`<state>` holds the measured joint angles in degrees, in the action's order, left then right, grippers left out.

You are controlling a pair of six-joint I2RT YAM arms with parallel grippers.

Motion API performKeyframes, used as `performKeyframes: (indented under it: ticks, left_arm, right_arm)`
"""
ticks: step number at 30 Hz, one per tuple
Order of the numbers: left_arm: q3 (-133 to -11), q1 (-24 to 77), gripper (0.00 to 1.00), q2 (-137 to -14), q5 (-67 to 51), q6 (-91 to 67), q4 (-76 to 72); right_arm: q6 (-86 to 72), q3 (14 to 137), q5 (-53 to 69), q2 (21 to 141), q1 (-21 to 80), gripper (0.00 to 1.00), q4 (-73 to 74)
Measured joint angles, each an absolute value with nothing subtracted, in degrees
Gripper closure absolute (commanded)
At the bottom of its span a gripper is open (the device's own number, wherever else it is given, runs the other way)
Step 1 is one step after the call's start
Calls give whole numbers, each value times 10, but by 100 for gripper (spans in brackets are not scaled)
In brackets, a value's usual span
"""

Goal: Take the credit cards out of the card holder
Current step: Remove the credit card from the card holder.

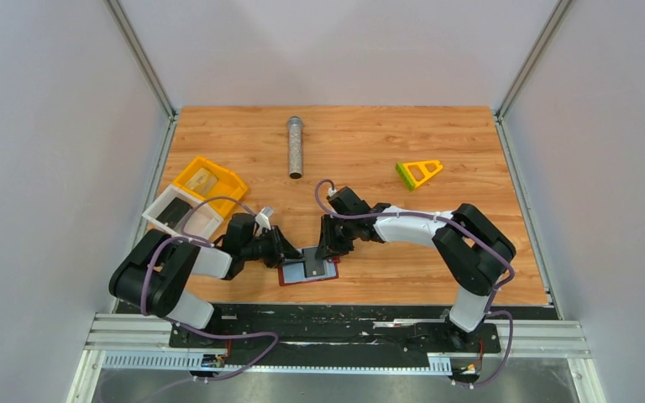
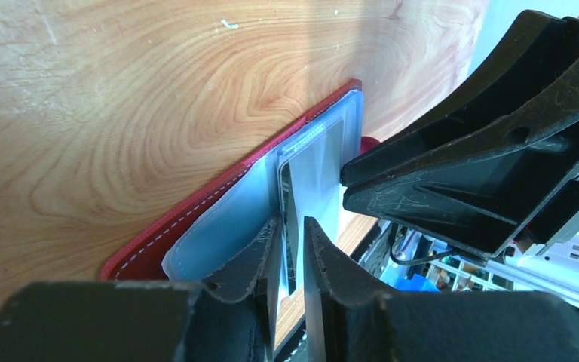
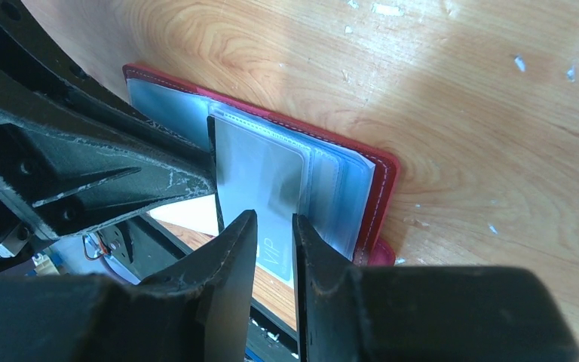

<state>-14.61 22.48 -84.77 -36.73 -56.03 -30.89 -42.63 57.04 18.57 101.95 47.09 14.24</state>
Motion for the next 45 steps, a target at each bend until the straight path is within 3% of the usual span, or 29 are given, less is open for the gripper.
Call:
performKeyframes:
  ticks: [4,12,25,40,45]
  left_arm:
    - [-144,224,100,-856,-366,-563,-312]
    - [-145,224,100,-854,-363,-563,-304]
    - [-157,185,100,-753,-343,-512,-146]
    - [-159,182,100,-714,-355,-504,-109]
    - [-159,182,100,-714,-359,-505,-111]
  right_arm:
    - [-428,570,186,1020,470,75,143]
    - [-436,558,198,1019,458,76,128]
    - [-439,548,212,1018,450,76,112]
    - [-414,564,212,997,449,64,145]
    - [-415,577,216,997,453,65,143]
